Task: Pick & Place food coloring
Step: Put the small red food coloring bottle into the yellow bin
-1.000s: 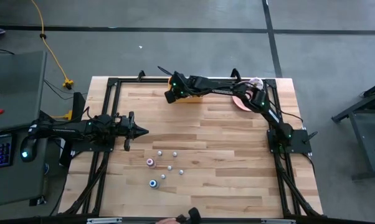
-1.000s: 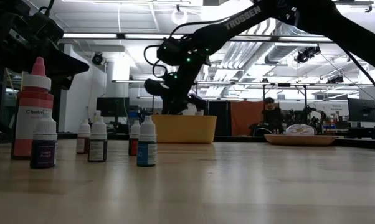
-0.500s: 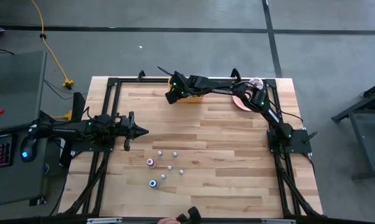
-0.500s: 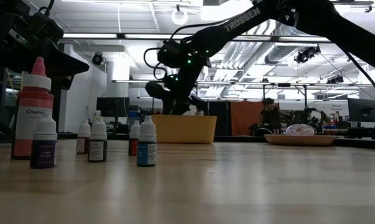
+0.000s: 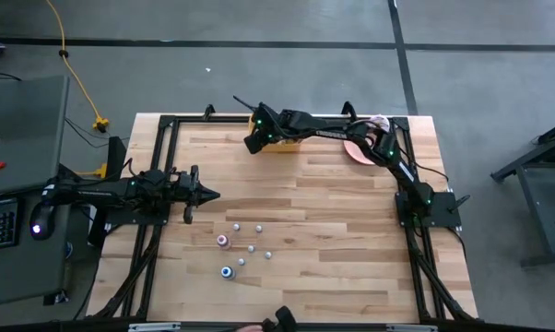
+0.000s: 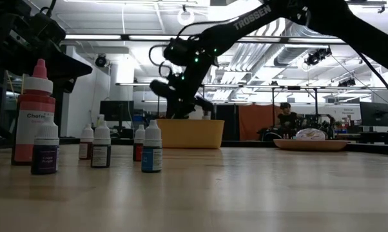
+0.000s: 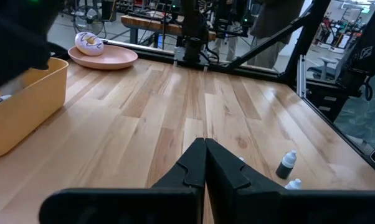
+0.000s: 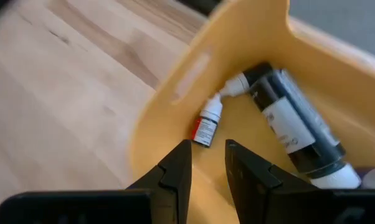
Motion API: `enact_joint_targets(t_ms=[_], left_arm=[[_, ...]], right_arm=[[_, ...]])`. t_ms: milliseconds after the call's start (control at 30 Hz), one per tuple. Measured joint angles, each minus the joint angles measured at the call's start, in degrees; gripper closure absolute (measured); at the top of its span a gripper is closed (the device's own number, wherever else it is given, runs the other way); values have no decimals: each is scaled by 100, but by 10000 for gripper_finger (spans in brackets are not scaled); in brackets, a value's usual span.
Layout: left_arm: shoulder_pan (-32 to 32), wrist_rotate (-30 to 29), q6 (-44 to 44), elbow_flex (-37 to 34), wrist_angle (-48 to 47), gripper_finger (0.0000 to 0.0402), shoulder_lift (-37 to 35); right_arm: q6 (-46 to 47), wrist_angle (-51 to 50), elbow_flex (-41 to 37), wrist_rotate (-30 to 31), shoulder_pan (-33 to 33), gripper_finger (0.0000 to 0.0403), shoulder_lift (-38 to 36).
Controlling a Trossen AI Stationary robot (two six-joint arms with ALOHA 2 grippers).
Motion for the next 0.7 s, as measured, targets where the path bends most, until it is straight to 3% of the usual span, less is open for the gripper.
enact_joint_targets(t_ms=[300,700], left_arm=[[0,0,0,1,0,401,-2],[-1,2,0,1,0,401,0]], right_arm=[[-1010,-52,0,-252,164,315,-702],[-2802,-486,4,-1485,985,315,-1438]])
